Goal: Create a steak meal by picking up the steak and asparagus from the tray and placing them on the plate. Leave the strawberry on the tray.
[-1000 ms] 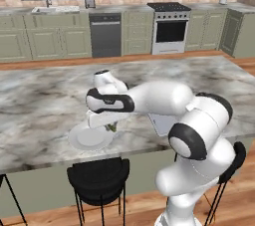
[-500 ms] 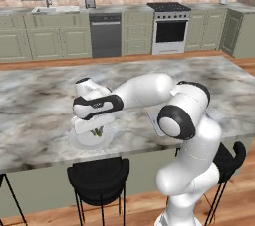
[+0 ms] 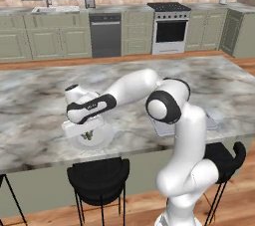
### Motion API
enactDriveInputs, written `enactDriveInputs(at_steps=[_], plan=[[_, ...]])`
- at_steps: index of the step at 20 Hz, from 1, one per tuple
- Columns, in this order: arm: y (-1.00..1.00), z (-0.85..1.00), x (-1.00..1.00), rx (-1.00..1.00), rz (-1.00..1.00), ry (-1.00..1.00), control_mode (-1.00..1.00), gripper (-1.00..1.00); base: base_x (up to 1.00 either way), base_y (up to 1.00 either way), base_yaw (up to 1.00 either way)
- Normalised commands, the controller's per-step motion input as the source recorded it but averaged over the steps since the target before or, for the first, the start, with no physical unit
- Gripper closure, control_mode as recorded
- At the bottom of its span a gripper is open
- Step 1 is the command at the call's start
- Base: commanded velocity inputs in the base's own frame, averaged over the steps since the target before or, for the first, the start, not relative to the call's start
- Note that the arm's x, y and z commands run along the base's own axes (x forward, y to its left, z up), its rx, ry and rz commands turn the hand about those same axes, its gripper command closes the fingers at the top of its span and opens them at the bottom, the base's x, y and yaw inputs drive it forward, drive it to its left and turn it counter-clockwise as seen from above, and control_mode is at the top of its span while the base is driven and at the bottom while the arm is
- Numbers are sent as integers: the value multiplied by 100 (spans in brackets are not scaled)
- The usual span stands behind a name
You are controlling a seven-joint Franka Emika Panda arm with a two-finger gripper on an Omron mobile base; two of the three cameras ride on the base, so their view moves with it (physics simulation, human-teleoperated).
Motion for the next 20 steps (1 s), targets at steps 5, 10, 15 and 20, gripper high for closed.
enactDriveInputs(at_steps=[5,10,15,20], plan=[[10,-33,34,0,0,0,-100,100,0,0,0],[0,-33,16,0,0,0,-100,100,0,0,0],[-14,-3,-20,0,-2,-3,-100,-100,0,0,0],[-55,15,-29,0,-5,-9,-100,-100,0,0,0]])
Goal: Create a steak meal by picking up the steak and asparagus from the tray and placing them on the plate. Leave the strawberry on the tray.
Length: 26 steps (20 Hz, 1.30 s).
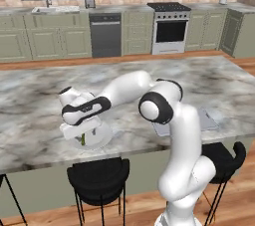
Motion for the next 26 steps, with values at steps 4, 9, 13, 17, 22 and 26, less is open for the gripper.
enactDriveInputs(at_steps=[4,9,13,17,22,26], plan=[[-64,46,-32,5,-1,-22,-100,-100,0,0,0],[-51,85,-52,7,2,-37,-100,-100,0,0,0],[-63,82,-44,6,3,-15,-100,-100,0,0,0],[-100,56,-21,12,1,0,-100,-100,0,0,0],[-100,55,0,3,3,3,-100,-100,0,0,0],[-100,35,-3,-2,9,8,-100,-100,0,0,0]])
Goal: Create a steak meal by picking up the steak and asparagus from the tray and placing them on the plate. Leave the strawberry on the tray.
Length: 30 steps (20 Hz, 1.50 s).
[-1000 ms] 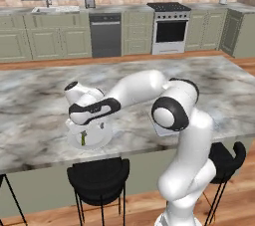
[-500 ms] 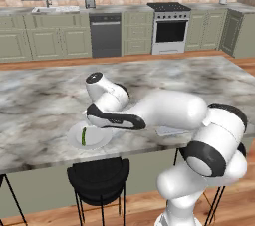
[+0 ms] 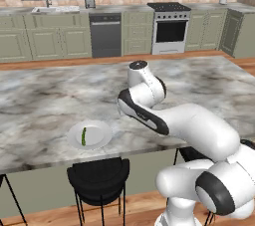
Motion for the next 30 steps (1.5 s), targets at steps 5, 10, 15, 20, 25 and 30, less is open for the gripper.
enactDriveInputs(at_steps=[5,10,15,20,25,30], plan=[[-100,8,-9,-5,10,10,-100,-100,0,0,0],[-100,0,-4,0,3,5,-100,-100,0,0,0],[-100,0,11,0,0,6,-100,-100,0,0,0],[-100,0,22,6,0,6,-100,-100,0,0,0],[-76,-21,21,4,0,0,-100,-100,0,0,0],[-21,-29,42,6,0,2,-100,-100,0,0,0]])
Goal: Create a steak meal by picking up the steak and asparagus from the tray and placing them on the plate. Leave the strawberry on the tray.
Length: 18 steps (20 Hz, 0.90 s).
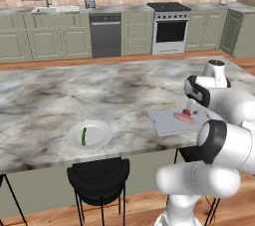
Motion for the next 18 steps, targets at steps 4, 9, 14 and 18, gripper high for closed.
enactDriveInputs(at_steps=[4,9,14,18], plan=[[0,-41,52,1,0,5,-100,-100,0,0,0],[0,-45,48,0,0,5,-100,-100,0,0,0],[-1,-43,42,0,0,3,-100,-100,0,0,0],[-2,-38,33,0,0,2,-100,-100,0,0,0]])
